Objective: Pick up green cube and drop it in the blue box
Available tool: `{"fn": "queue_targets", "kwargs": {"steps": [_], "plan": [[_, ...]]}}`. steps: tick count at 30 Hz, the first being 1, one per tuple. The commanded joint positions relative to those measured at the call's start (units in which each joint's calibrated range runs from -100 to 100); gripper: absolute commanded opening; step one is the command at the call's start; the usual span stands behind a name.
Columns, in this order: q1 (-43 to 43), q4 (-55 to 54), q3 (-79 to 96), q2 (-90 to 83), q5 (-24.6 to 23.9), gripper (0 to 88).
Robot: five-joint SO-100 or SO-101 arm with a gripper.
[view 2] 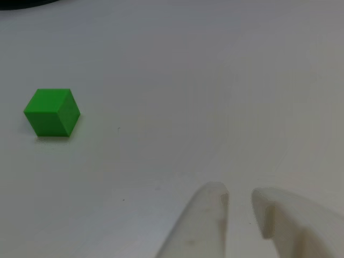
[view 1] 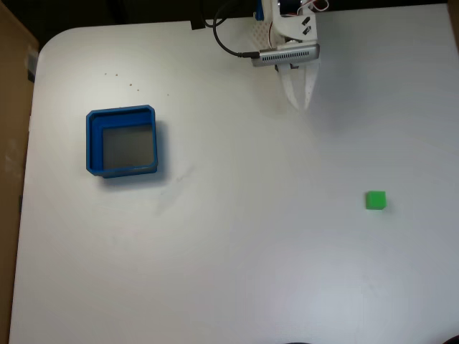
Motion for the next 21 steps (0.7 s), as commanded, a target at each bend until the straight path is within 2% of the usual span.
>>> {"fn": "queue_targets", "kwargs": {"steps": [1,14,21], "plan": [[0.0,-0.7,0.0,-0.9,-0.1,1.1],[-0.7,-0.6,0.2,-0.9,0.2,1.1],[-7.5,-0.6,0.2,-0.9,0.2,1.1]]}}
